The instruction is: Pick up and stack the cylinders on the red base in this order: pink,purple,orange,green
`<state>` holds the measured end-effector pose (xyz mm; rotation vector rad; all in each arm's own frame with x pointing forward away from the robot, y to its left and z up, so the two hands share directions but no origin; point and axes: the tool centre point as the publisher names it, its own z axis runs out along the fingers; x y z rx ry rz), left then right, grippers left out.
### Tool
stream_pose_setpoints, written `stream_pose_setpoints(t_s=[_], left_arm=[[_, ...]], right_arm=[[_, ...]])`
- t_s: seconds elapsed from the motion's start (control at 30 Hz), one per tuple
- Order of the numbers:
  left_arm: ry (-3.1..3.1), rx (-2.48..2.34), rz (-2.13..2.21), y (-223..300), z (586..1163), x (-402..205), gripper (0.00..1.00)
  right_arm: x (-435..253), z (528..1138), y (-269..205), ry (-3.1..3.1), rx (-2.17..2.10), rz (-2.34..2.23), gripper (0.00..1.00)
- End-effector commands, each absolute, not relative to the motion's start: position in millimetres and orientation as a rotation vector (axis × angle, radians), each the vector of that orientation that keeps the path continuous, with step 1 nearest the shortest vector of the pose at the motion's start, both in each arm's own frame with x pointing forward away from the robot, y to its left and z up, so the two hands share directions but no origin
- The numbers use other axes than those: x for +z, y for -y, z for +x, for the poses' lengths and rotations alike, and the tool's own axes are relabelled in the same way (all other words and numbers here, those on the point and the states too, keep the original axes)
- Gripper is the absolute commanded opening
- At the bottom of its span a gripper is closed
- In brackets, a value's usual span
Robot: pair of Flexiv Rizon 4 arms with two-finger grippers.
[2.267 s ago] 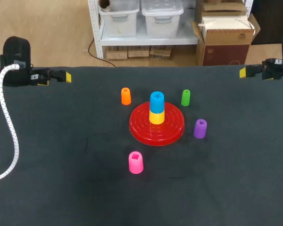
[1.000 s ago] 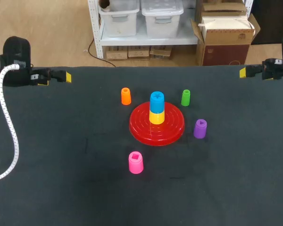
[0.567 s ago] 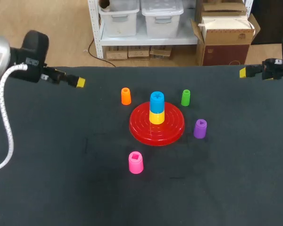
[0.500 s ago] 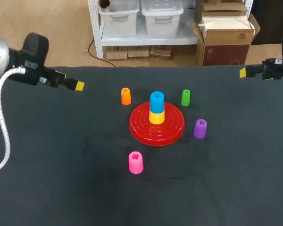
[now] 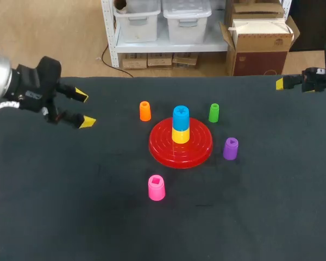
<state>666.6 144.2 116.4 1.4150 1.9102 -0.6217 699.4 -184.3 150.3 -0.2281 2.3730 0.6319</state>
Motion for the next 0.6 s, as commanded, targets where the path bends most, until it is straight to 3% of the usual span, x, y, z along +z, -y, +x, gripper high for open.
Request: stream_pose_setpoints(t_s=[0.03,0.6], left_arm=[[-1.512,-0.598,1.895,-148.9,666.5,117.8,1.0],[-1.799,-0.754,1.572,-132.2,671.1,122.9,1.0]], right_arm=[[149.9,699.7,184.7,-2.373,0.634,-0.23,1.0],[149.9,699.7,184.7,-2.373,0.634,-0.23,1.0]])
